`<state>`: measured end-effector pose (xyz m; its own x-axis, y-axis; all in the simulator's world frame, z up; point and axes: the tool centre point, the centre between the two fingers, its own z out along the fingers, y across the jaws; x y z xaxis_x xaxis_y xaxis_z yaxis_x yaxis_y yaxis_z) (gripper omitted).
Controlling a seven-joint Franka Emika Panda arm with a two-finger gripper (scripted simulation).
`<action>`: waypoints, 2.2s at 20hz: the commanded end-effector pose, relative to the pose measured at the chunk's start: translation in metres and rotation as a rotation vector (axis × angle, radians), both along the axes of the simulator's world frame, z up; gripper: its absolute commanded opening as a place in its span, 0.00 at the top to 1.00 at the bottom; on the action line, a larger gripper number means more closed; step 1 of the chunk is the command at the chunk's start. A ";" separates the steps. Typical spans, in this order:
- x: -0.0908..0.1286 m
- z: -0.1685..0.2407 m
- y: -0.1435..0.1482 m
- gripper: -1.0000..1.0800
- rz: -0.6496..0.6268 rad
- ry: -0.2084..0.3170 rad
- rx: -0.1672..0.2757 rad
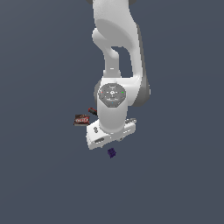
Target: Pick up a designated object from a clutter of objects.
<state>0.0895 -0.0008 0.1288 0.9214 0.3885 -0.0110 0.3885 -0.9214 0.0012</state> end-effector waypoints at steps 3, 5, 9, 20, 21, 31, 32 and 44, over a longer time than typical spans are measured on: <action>0.009 -0.030 0.000 0.04 0.062 -0.006 0.003; 0.011 -0.039 -0.001 0.04 0.081 -0.007 0.004; 0.014 -0.052 -0.001 0.04 0.106 -0.009 0.005; 0.014 -0.068 -0.001 0.04 0.112 -0.008 0.006; 0.014 -0.073 -0.001 0.04 0.112 -0.008 0.006; 0.014 -0.107 -0.001 0.04 0.114 -0.009 0.006; 0.015 -0.107 -0.001 0.04 0.114 -0.009 0.006; 0.014 -0.107 -0.001 1.00 0.114 -0.009 0.006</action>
